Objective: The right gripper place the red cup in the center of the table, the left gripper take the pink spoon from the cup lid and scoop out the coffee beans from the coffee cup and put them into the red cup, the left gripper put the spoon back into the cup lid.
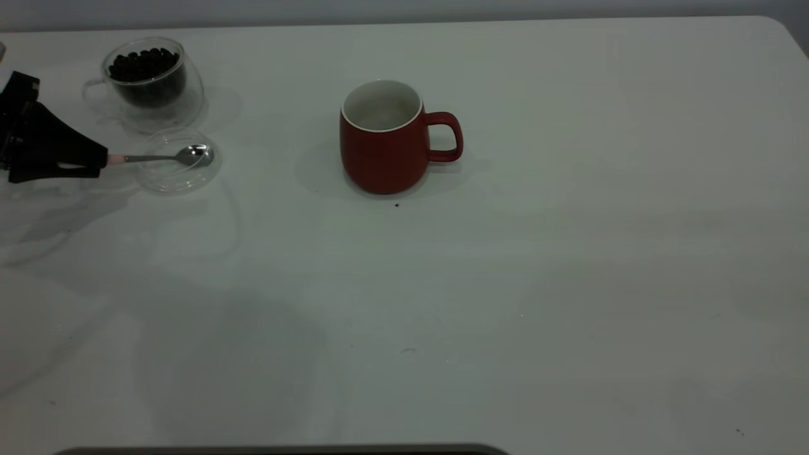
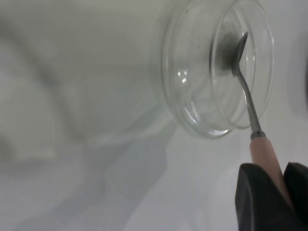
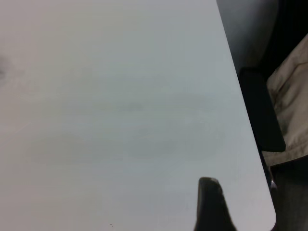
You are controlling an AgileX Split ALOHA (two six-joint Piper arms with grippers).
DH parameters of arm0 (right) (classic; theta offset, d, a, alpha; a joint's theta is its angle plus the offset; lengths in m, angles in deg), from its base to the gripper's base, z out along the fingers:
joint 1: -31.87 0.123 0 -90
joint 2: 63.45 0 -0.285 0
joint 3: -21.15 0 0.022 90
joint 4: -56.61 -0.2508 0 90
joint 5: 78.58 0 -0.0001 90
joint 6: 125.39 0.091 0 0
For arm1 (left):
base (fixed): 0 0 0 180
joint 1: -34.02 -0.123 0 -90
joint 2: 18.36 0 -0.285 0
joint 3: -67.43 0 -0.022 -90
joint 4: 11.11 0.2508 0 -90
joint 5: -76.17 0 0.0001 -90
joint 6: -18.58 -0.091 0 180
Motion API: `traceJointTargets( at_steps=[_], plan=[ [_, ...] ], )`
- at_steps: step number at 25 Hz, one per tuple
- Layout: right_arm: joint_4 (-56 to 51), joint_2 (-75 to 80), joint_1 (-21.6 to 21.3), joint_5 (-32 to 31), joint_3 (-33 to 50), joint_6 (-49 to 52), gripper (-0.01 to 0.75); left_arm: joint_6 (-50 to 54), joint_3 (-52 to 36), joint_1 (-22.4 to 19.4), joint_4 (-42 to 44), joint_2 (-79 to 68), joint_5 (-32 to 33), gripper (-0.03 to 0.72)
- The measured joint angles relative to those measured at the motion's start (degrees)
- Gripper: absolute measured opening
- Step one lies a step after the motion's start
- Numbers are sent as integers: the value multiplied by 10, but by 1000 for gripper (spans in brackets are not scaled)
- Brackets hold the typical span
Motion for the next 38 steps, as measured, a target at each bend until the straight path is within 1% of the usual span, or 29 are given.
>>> traceJointTargets(
  at_steps=[6, 11, 14, 19, 25, 28, 33, 35, 38],
  plan=[
    [0, 0, 0, 0, 0, 0, 508, 12, 0, -20, 9, -1, -3, 178],
    [0, 0, 0, 0, 0, 0, 508, 18, 0, -21, 14, -3, -10, 262],
    [0, 0, 0, 0, 0, 0, 508, 18, 0, -21, 10, -3, -10, 292],
    [0, 0, 0, 0, 0, 0, 508, 19, 0, -21, -11, -3, -11, 303],
    [0, 0, 0, 0, 0, 0, 508, 31, 0, -21, -12, 26, -5, 308],
    [0, 0, 0, 0, 0, 0, 508, 60, 0, -21, -13, 68, 20, 356],
    [0, 0, 0, 0, 0, 0, 508, 117, 0, -21, -27, 172, 108, 499],
    [0, 0, 0, 0, 0, 0, 508, 134, 0, -20, -28, 222, 141, 518],
    [0, 0, 0, 0, 0, 0, 508, 166, 0, -15, -28, 317, 171, 521]
  ],
)
